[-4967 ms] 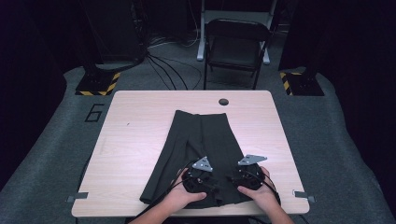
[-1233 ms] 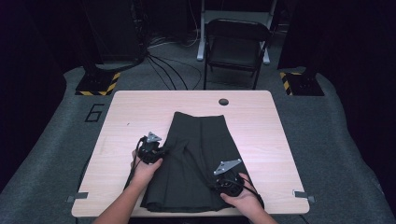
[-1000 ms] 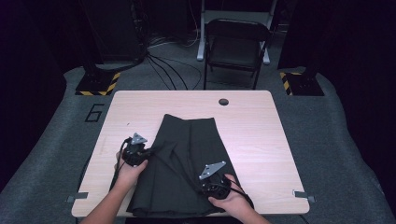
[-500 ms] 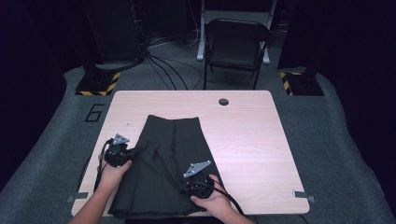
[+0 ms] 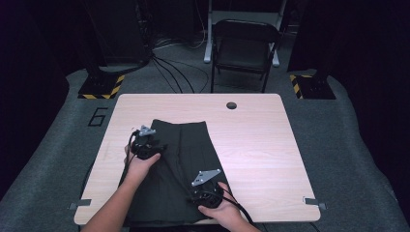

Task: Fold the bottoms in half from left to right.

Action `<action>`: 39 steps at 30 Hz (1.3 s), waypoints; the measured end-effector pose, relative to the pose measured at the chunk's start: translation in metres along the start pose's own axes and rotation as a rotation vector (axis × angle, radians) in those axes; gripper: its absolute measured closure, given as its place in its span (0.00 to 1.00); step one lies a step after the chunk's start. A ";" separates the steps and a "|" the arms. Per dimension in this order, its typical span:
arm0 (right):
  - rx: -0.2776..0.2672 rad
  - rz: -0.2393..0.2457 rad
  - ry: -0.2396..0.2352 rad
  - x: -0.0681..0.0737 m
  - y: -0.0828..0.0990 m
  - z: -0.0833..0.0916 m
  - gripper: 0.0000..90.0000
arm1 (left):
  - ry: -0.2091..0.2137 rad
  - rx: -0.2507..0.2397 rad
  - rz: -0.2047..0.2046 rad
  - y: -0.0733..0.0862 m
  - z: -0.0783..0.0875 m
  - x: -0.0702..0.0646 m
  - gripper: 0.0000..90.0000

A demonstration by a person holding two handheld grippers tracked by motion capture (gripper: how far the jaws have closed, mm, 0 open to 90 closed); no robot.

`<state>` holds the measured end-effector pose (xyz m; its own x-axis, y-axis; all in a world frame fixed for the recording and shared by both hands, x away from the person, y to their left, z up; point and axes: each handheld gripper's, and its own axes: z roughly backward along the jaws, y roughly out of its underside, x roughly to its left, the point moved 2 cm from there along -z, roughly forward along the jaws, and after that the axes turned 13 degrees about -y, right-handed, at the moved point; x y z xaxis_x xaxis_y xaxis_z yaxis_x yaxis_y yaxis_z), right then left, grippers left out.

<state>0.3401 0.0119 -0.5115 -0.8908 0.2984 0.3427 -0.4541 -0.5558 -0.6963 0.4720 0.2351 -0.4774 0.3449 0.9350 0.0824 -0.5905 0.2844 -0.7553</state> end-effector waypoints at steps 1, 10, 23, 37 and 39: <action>-0.002 0.002 -0.002 0.000 0.000 0.000 0.80 | 0.004 0.013 -0.002 -0.002 -0.002 -0.003 0.59; -0.011 -0.002 0.004 0.002 0.004 0.006 0.79 | 0.003 0.044 -0.041 -0.012 -0.034 -0.031 0.53; 0.019 -0.003 0.020 0.009 0.014 0.008 0.74 | -0.054 0.136 -0.082 -0.005 -0.061 -0.037 0.70; 0.006 0.079 -0.017 0.019 0.005 0.020 0.97 | -0.049 0.019 -0.043 -0.023 -0.028 -0.028 0.90; -0.019 0.080 -0.031 0.021 0.000 0.025 0.97 | -0.051 -0.016 -0.038 -0.032 -0.015 -0.025 0.90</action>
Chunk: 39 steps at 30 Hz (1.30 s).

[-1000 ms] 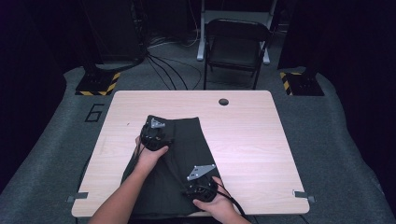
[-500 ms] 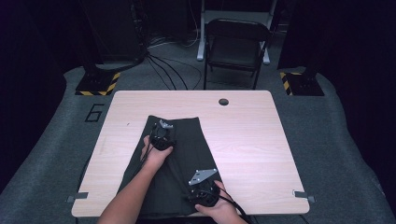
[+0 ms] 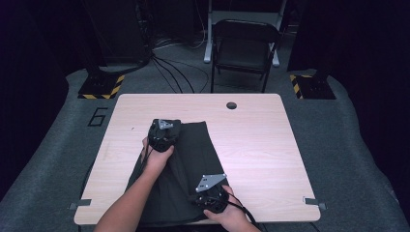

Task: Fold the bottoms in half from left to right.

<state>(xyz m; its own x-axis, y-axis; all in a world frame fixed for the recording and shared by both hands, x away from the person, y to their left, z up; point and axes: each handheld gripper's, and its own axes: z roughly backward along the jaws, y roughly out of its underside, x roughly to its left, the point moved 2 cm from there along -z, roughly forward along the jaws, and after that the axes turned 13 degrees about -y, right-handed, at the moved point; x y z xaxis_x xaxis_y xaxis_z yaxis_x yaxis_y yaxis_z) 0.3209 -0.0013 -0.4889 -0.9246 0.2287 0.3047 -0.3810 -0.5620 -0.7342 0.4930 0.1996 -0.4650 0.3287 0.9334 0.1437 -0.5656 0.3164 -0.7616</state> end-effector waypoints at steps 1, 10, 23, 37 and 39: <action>-0.015 0.002 -0.006 0.001 -0.003 0.004 0.97 | -0.002 -0.012 0.005 -0.003 0.005 0.002 0.90; -0.125 0.057 -0.050 0.016 -0.030 0.027 0.97 | -0.009 -0.089 0.040 -0.025 0.041 0.014 0.90; -0.224 0.154 -0.070 0.041 -0.073 0.063 0.97 | -0.002 -0.140 0.050 -0.056 0.069 0.012 0.90; -0.294 0.157 -0.004 0.042 -0.072 0.102 0.97 | 0.033 -0.122 0.027 -0.078 0.051 -0.028 0.90; -0.280 0.146 0.015 0.039 -0.064 0.105 0.97 | 0.043 -0.112 0.020 -0.078 0.042 -0.038 0.90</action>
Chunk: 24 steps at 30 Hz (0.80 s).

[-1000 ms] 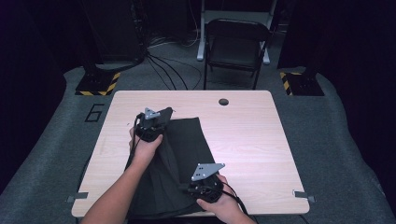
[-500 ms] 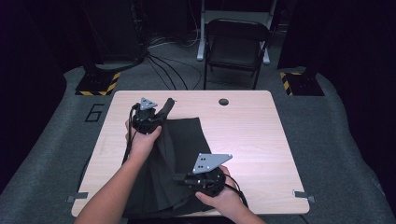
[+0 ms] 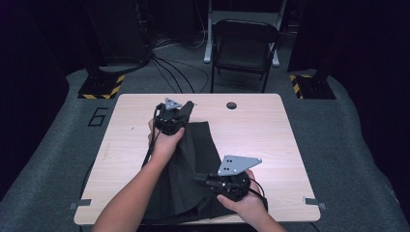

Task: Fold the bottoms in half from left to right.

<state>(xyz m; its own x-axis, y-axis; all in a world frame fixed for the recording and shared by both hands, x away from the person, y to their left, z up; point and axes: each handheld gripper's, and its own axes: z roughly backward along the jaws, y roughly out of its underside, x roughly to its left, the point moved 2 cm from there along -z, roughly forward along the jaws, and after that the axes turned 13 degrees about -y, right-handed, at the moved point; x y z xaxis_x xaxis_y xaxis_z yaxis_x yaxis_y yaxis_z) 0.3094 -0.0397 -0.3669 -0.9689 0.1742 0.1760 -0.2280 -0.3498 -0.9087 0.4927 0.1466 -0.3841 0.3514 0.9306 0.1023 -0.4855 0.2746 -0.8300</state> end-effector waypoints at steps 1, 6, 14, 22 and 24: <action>0.005 -0.005 0.007 -0.001 0.004 0.002 0.97 | 0.003 0.007 -0.004 0.001 -0.004 -0.005 0.90; 0.026 -0.051 0.039 -0.007 0.026 0.013 0.97 | 0.008 0.026 -0.029 0.007 -0.024 -0.026 0.90; 0.129 -0.104 0.091 -0.016 0.065 0.009 0.97 | 0.031 0.082 -0.024 0.028 -0.060 -0.048 0.89; 0.184 -0.152 0.132 -0.026 0.090 0.009 0.97 | 0.044 0.092 0.017 0.040 -0.084 -0.062 0.89; 0.187 -0.177 0.146 -0.029 0.096 0.012 0.97 | 0.048 0.100 0.018 0.043 -0.089 -0.064 0.89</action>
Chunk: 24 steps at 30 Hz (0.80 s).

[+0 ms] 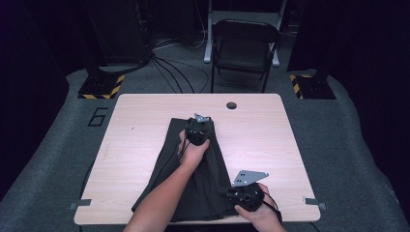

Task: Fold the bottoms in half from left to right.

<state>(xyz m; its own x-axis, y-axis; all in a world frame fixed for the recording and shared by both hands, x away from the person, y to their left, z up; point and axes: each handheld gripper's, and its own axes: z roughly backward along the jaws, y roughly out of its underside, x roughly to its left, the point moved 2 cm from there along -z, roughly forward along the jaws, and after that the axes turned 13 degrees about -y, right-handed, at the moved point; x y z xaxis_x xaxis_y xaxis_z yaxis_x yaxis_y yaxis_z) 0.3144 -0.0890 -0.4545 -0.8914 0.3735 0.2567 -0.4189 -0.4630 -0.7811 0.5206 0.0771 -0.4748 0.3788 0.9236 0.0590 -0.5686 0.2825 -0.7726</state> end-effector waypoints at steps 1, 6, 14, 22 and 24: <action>0.003 -0.007 0.007 -0.002 0.003 0.000 0.97 | 0.002 0.002 0.018 0.001 -0.003 -0.001 0.89; 0.051 -0.036 0.047 -0.008 0.017 -0.004 0.97 | 0.022 0.037 0.057 0.009 -0.019 -0.005 0.89; 0.178 -0.044 0.091 -0.017 0.031 -0.020 0.96 | 0.018 0.073 -0.036 0.018 -0.039 -0.015 0.86; 0.238 -0.077 0.115 -0.028 0.044 -0.024 0.96 | 0.082 0.093 -0.025 0.020 -0.045 -0.013 0.72; 0.241 -0.102 0.098 -0.031 0.046 -0.024 0.95 | 0.088 0.075 -0.025 0.017 -0.039 -0.013 0.65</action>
<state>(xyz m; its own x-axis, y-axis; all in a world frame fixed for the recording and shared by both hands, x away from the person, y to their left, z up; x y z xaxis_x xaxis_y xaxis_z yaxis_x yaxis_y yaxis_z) 0.3268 -0.1031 -0.5121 -0.8265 0.4984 0.2618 -0.5453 -0.5928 -0.5927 0.5344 0.0600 -0.5134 0.4548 0.8904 0.0194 -0.6101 0.3273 -0.7216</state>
